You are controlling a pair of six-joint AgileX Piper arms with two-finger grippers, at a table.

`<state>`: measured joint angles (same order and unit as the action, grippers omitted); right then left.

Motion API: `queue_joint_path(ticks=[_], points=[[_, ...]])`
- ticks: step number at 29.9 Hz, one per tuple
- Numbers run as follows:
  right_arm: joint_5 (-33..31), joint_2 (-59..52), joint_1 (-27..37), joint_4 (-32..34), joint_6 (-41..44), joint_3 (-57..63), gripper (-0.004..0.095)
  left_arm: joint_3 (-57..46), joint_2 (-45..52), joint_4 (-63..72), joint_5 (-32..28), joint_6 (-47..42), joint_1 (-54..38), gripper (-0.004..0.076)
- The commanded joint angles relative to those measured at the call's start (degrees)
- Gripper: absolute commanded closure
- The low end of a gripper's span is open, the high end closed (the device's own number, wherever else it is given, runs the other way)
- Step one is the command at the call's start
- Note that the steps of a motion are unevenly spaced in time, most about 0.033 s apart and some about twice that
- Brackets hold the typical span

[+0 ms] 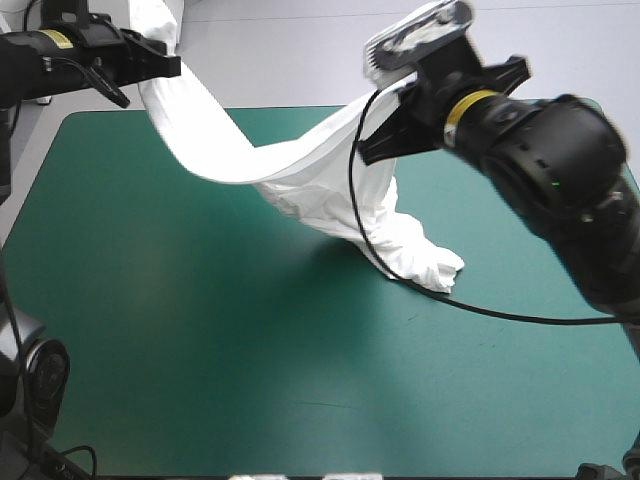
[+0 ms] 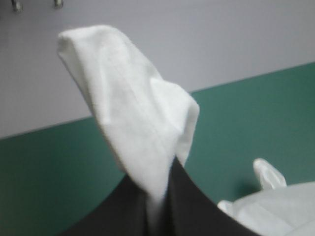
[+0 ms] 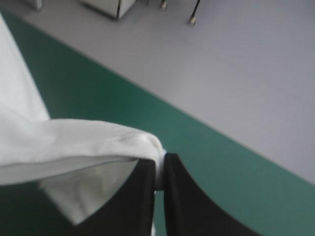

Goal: Fold the cloth

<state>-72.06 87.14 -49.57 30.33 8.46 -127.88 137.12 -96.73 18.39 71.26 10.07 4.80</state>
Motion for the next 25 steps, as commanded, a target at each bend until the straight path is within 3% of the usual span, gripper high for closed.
queue_joint_path(ticks=[1,8,20,25], points=[[2.8,-2.4,0.0,4.7,-4.9,-10.3,0.0925,5.9,5.2,4.1,-7.0,-0.1,-0.1,0.0733],[11.4,-2.4,0.0,4.7,-11.8,-21.5,0.0925,13.8,8.7,7.8,-15.0,0.2,-0.1,0.0733],[37.7,-2.5,0.0,3.9,-13.9,-26.8,0.0925,17.2,16.9,11.8,-35.3,3.4,-0.1,0.0733],[39.0,-2.5,0.0,1.4,-13.9,-28.7,0.0924,17.5,18.8,11.8,-37.0,4.9,-0.1,0.0733]])
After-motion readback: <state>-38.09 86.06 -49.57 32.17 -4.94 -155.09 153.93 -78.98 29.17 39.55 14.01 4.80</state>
